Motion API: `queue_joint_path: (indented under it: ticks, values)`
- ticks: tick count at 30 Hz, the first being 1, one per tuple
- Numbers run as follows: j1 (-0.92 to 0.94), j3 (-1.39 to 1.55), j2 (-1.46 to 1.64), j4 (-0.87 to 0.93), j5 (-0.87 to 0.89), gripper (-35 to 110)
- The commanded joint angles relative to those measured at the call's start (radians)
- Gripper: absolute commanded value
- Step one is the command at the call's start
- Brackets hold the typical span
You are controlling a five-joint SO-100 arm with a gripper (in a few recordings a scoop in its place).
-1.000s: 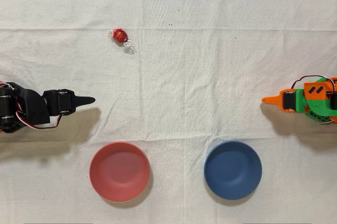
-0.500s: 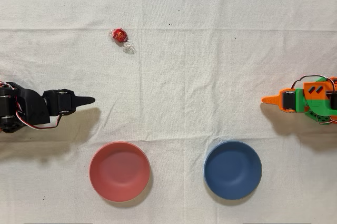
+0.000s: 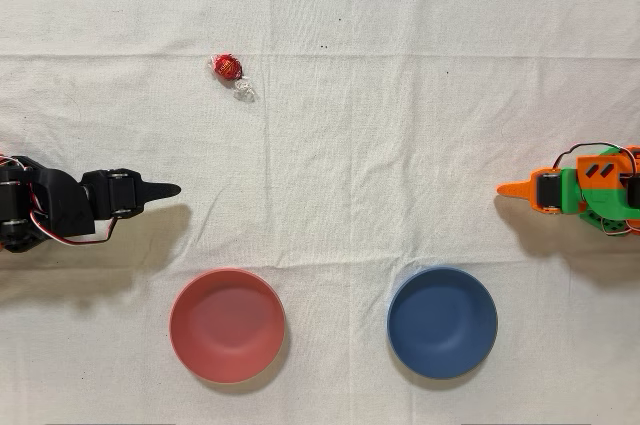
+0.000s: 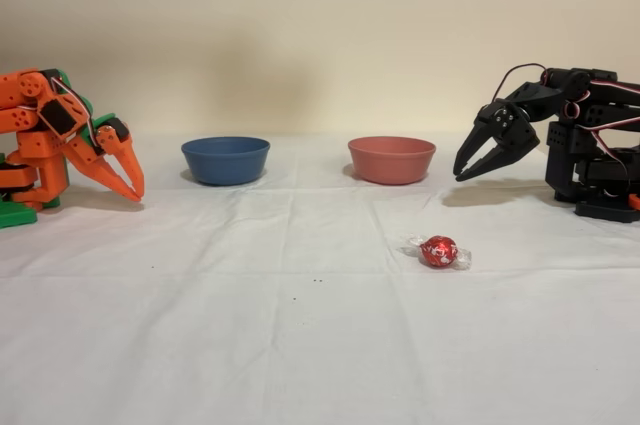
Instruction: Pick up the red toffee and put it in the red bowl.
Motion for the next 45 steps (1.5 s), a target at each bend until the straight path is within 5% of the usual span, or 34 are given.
queue_joint_path:
  ticks: [1,23,38,45]
  values:
    - [-0.006,0.021,0.015,-0.011,0.015,0]
    - [-0.012,-0.456,-0.083,0.184,-0.196,0]
    - [-0.319,-1.149,-0.857,0.417,-0.051,0]
    - [-0.420,-1.235,-1.043,0.318,0.009,0]
